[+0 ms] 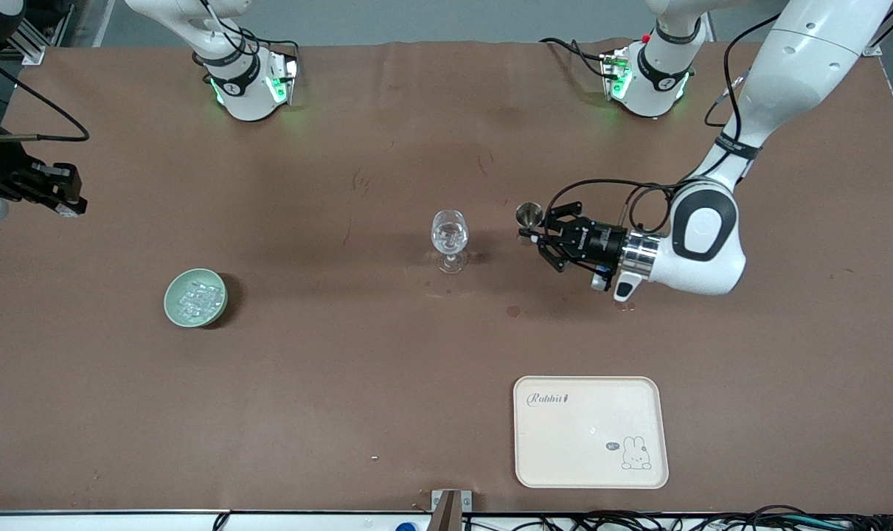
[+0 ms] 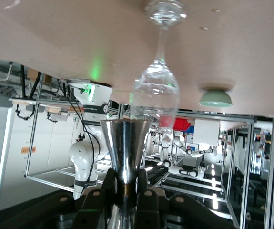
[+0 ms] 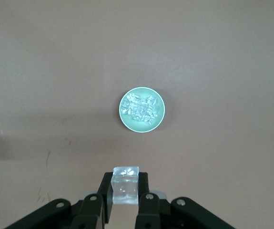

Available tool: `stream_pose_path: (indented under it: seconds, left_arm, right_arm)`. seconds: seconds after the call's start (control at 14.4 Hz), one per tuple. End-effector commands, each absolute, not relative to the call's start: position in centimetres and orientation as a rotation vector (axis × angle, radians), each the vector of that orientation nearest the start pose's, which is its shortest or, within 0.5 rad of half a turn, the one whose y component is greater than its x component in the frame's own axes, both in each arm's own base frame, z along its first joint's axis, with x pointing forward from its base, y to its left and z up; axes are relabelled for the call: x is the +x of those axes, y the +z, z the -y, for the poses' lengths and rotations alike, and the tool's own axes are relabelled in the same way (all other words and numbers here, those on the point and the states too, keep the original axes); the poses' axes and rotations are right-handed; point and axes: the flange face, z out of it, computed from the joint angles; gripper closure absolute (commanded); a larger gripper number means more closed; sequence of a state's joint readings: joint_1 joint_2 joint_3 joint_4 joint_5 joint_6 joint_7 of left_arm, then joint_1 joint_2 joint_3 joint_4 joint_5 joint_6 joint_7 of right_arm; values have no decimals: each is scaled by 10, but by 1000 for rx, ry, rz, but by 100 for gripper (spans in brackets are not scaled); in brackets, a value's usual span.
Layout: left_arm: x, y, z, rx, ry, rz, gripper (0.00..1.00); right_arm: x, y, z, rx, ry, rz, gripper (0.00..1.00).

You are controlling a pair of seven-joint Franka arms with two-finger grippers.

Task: Pour wine and add ice with both arms
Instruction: 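Carry the metal jigger over to the wine glass with the left gripper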

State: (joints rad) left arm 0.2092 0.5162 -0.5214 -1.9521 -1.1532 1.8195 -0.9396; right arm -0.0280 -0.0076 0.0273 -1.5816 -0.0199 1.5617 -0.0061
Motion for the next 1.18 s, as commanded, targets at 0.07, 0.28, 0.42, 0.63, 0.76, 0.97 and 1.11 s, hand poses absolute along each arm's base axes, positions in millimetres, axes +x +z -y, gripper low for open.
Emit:
stream_pose_path:
  seconds: [0.07,0.28,0.42,0.63,0.76,0.97,1.11]
  left_arm:
    - [504,258,258,1598,-1444,-1383,99]
    - [485,259,277,1560,-1452,-1456,99]
    - [478,266,294,1521,-1474,-1510,99]
    - [470,271,314,1482,-1507,-1603,99]
    - [467,274,322,1439,-1522,-1701,99]
    - [463,278,336,1399,-1513,-1796,99]
    - [465,280,336,1390,-1508,-1805,99]
  right_arm:
    - [552,625,2,-3157,22,-3,93]
    - [551,624,2,-3157,27,-5,93]
    - [552,625,2,-3157,24,-3,93]
    - [552,624,1,-3157,27,0,93]
    - [552,625,1,-3157,24,0,93]
    - [551,624,1,-3157,27,0,93]
    - [551,624,1,-3157,27,0,93]
